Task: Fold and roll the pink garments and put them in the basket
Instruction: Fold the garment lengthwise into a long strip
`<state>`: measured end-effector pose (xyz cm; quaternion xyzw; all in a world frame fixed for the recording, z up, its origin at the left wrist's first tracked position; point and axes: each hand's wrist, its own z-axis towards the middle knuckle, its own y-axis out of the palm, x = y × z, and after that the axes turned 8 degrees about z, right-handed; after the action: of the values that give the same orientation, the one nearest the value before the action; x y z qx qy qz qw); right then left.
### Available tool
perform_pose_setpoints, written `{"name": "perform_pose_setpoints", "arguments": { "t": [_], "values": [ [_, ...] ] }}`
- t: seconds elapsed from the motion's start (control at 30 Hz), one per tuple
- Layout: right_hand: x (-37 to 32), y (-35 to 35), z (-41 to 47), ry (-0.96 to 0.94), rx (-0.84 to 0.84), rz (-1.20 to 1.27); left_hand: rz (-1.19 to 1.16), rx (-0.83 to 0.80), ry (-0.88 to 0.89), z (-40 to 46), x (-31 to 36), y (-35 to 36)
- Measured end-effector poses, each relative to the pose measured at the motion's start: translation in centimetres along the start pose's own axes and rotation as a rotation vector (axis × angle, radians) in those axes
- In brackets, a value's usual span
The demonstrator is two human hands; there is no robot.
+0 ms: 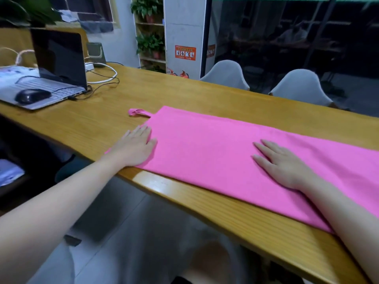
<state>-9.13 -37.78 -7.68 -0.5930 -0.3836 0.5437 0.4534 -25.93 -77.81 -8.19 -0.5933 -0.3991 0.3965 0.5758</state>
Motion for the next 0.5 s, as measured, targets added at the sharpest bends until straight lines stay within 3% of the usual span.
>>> {"name": "perform_pose_setpoints", "arguments": {
  "t": [0.17,0.37,0.5],
  "values": [
    [0.0,-0.8,-2.3,0.003,0.115,0.029,-0.056,0.152,-0.017,-1.2,4.5,-1.0],
    [2.9,-2.0,-7.7,0.131,0.166,0.012,-0.171,-0.009,0.477,-4.9,21.2,-3.3],
    [3.7,-1.9,-11.7,0.214,0.185,0.065,-0.065,0.017,0.699,-6.3,26.3,-1.8]
  ]
}}
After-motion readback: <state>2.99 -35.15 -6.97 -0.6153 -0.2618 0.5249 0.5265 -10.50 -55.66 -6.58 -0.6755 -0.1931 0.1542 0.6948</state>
